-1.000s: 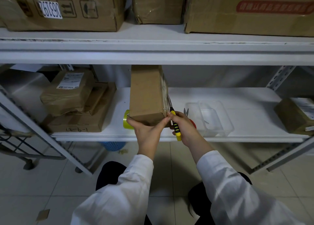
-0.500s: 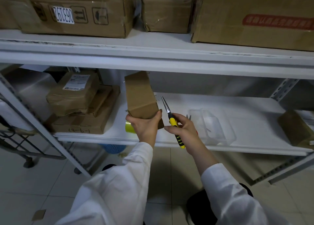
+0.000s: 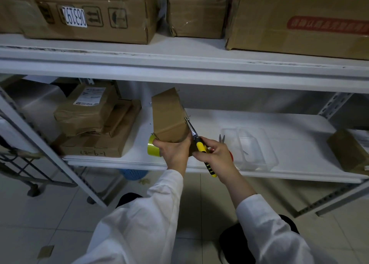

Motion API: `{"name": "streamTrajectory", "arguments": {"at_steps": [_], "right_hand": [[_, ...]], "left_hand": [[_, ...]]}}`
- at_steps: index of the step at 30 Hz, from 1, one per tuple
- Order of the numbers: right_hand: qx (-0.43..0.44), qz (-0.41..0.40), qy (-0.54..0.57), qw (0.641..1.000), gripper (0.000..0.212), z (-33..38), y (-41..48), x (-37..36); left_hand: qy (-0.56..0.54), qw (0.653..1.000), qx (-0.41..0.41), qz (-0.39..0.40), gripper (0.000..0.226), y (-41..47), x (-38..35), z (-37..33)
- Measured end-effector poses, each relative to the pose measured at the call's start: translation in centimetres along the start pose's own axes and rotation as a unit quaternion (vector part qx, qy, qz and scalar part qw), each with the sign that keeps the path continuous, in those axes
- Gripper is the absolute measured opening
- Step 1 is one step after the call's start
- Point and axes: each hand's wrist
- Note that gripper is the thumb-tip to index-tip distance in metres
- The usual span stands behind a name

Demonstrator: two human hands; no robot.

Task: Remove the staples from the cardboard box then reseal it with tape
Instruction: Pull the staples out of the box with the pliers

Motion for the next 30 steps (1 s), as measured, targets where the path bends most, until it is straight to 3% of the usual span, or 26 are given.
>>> {"name": "streamTrajectory", "arguments": {"at_steps": [7, 15, 23, 30], "right_hand": [[0.031, -0.042, 0.019, 0.998, 0.033, -0.3, 0.0, -0.7], [0.038, -0.064, 0.108, 0.991, 0.034, -0.5, -0.2, -1.2], [0.016, -0.036, 0.003, 0.999, 0.031, 0.1, -0.2, -0.2], [0.052, -0.111, 0.000, 0.992, 0.030, -0.4, -0.2, -1.3]], "left_hand": [[-0.051, 0.996, 0.067, 0.008, 0.095, -0.2, -0.7, 0.0], [-0.091, 0.993, 0.080, -0.003, 0.093, -1.5, -1.4, -1.3], [-0.005, 0.999, 0.031, 0.005, 0.092, -1.1, -0.6, -1.0], [-0.050, 0.996, 0.079, -0.007, 0.089, -2.1, -0.8, -1.9]]}}
Point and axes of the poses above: each hand's wrist, its own y-axis towards the middle knuckle, its own x-axis out of the back of the hand, z = x × y, and after that the axes turned 4 degrees about -x, right-handed
